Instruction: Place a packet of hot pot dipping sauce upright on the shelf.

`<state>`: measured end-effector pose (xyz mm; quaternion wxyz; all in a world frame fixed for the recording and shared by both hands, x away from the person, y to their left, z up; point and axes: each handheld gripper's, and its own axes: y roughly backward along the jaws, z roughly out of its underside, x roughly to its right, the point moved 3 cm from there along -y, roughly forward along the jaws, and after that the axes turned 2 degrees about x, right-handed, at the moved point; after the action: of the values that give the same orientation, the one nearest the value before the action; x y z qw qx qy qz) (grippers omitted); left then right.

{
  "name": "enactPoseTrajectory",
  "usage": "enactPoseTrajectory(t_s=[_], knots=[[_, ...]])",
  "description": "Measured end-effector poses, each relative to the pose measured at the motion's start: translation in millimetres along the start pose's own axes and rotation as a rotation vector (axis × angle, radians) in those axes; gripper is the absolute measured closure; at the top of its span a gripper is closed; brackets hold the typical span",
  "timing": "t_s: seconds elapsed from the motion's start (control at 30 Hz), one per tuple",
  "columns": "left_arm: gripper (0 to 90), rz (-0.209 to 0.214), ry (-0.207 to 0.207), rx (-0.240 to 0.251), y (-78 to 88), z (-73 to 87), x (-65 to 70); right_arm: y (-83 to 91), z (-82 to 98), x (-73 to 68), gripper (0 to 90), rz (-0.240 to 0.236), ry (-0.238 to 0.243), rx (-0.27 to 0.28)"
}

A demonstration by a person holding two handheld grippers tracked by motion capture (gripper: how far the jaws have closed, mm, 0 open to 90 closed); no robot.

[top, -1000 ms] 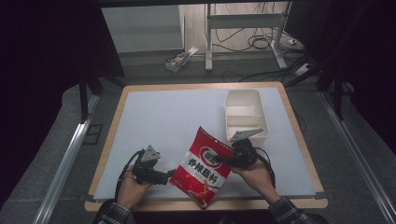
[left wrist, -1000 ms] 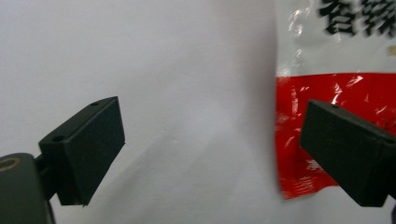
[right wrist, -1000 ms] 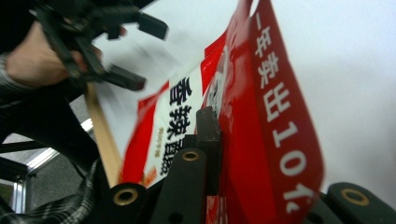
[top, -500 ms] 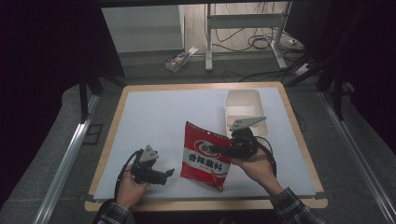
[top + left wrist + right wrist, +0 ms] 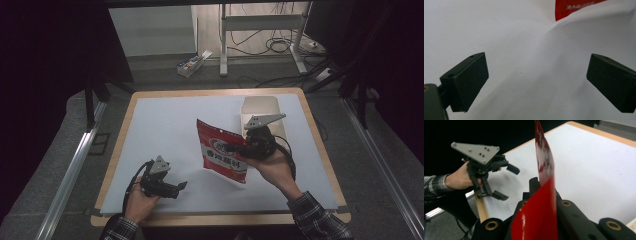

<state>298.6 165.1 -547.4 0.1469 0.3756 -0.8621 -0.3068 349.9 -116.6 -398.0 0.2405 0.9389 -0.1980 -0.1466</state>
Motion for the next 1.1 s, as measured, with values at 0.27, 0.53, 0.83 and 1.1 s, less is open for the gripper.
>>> enactPoseTrajectory(t_s=[0.27,0.53,0.83,1.1], knots=[[4.2,0.008,-0.002,-0.007,-0.8,0.6,0.4,2.1,-19.5,11.4,87.8,0.019,-0.011,0.035],[4.2,0.009,-0.009,-0.008,-0.7,0.7,0.6,4.0,-35.2,22.3,87.7,0.036,-0.020,0.064],[4.1,0.015,-0.010,0.001,-0.4,0.4,0.7,13.2,-56.2,40.4,87.7,0.082,-0.034,0.108],[4.1,0.021,-0.003,0.003,-0.7,0.7,0.1,23.6,-67.9,61.2,87.7,0.131,-0.061,0.134]])
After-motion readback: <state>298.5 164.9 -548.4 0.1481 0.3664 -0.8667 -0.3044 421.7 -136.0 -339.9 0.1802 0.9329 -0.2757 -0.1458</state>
